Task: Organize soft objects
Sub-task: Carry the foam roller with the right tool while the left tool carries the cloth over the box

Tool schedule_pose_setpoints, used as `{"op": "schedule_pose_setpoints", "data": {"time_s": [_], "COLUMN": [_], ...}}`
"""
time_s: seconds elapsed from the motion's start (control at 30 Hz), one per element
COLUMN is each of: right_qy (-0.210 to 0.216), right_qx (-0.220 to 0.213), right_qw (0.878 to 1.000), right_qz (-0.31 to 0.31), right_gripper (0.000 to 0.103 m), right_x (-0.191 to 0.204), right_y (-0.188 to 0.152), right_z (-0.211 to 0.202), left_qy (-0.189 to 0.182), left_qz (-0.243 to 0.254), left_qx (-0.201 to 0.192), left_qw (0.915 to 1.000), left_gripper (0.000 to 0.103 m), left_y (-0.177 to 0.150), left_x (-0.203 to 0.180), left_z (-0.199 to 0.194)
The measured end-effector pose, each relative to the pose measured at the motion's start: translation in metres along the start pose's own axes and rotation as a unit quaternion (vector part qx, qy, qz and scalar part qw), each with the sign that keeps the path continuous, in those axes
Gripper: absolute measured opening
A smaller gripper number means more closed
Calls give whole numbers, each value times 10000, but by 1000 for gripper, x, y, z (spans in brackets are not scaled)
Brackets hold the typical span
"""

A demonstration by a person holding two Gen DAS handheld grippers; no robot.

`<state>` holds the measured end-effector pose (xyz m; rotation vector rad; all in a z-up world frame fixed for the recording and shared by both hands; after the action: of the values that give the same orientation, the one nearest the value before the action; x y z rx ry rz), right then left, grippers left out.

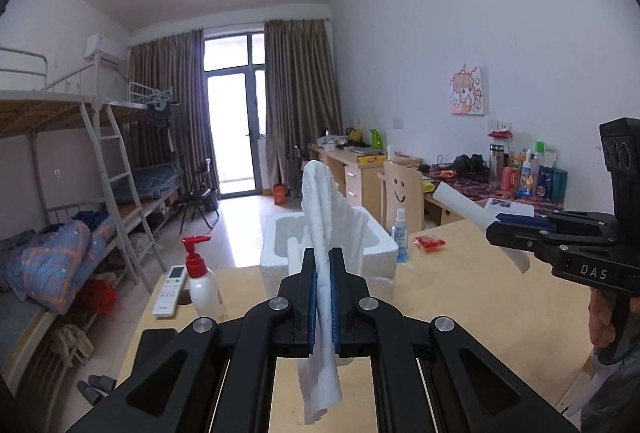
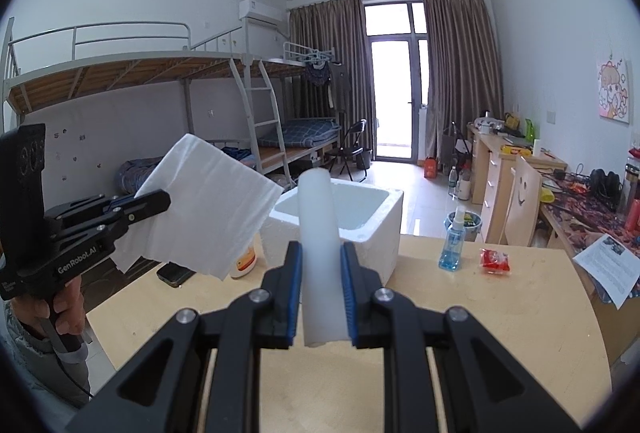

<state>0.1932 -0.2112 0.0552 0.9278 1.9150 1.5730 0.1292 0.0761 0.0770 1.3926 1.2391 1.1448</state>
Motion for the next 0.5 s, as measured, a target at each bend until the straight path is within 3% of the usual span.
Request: {"op": "schedule_pose_setpoints", "data": {"time_s": [0.5], "right_qy": [-145], "right_qx": [134], "right_qw": [9998], "right_qz": [94], "right_gripper": [22], "right_x": [-12], "right_y": [14], "right_z": [23], "left_qy": [77], "left_qz": [42], "left_qx": [12], "left_qw": [10000], "left_gripper": [6], "left_y": [10], "left_x": [10], "left_z": [23]}}
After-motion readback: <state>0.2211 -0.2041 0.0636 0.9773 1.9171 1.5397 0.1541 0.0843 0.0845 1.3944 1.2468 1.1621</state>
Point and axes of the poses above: each gripper's, at about its wrist camera, not at the fingertips, and z roughly the way its jaws point, x to its left, y to its top, the point moved 2 cm from there along z, roughly the way its jaws point, and after that the axes turned 7 degrees about -x, right-handed, at the moved point
